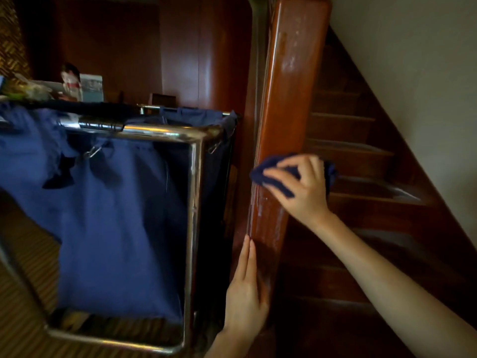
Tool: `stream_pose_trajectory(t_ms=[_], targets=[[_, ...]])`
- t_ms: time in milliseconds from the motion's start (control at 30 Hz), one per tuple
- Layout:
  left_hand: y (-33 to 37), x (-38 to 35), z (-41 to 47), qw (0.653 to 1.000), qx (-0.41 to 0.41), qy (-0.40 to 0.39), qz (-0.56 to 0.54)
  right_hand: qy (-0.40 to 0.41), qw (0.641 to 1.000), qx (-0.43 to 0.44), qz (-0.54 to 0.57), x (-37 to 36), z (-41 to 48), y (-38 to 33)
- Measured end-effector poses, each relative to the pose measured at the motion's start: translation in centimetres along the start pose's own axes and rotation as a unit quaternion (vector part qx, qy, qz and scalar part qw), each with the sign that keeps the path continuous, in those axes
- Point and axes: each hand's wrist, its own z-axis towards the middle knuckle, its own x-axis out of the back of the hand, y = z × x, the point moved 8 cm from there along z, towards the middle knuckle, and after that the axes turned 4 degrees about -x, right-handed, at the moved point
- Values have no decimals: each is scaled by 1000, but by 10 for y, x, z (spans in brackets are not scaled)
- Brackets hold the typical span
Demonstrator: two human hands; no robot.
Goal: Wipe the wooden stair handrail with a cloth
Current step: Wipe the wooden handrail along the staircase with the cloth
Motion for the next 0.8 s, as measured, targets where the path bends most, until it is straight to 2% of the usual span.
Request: stream_pose_trajectory(t_ms=[67, 133, 200, 300, 367, 400, 467, 533, 600, 633, 700, 767, 800], targets=[[-2, 0, 1, 1000, 13, 10, -10, -46, 999, 19, -1, -2, -24, -8], [-5, 1, 2, 999, 23, 21, -7, -42, 999, 8, -5, 0, -15, -8], [-6, 2, 3, 999, 18, 26, -1, 27, 998, -52, -9, 5, 17, 2], [-7, 0, 2, 1000, 10, 23, 16, 139, 978, -149, -38, 9, 68, 18], [-7, -2, 1, 1000, 6, 20, 24, 147, 979, -129, -49, 5, 65, 8], [-7, -3, 1, 999, 2, 22, 25, 121, 987, -94, -41, 0, 49, -2], [-9, -6, 0, 1000, 2, 23, 18, 9, 1000, 0, -10, -13, -1, -23], [-11, -9, 0, 1000, 2, 19, 17, -99, 992, 78, -11, -19, -49, -35], [-13, -8, -1, 999, -12, 23, 24, -129, 988, 79, 1, -17, -62, -29], [-13, -7, -1, 999, -23, 25, 26, -112, 992, 56, 9, -14, -55, -22], [-12, 2, 1, 998, -46, 34, 24, -13, 999, -31, 21, -4, -20, -2], [-9, 22, 9, 996, -63, 63, 20, 87, 988, -126, 14, 3, 24, 16], [-8, 36, 16, 993, -71, 88, 19, 111, 982, -151, 3, 1, 39, 16]])
